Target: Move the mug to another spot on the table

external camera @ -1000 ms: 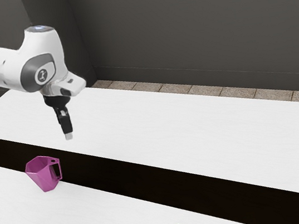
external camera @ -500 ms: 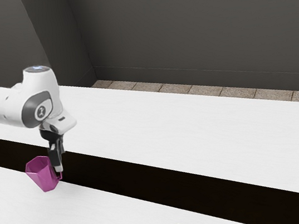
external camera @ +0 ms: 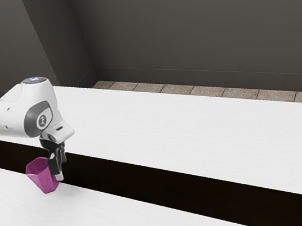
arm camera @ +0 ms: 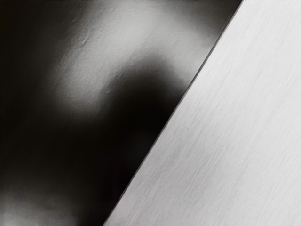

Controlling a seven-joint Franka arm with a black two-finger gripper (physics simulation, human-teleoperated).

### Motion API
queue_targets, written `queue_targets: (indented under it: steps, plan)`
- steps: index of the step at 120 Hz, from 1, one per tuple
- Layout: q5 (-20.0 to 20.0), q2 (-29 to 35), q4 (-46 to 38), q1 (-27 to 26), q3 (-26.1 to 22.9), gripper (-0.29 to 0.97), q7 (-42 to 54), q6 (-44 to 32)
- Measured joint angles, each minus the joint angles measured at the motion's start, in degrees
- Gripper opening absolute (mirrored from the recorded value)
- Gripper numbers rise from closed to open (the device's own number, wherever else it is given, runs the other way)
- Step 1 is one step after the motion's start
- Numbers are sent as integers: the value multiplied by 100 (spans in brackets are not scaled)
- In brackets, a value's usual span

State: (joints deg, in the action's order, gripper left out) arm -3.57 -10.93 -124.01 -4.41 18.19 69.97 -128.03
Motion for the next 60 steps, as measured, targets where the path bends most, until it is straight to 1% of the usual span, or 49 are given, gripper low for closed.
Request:
queue_targets:
  steps: [25,60]
  plan:
    - [116,-85,39,63,43,68,64,-107]
    - [86,-188,16,143,79,68,92,-149]
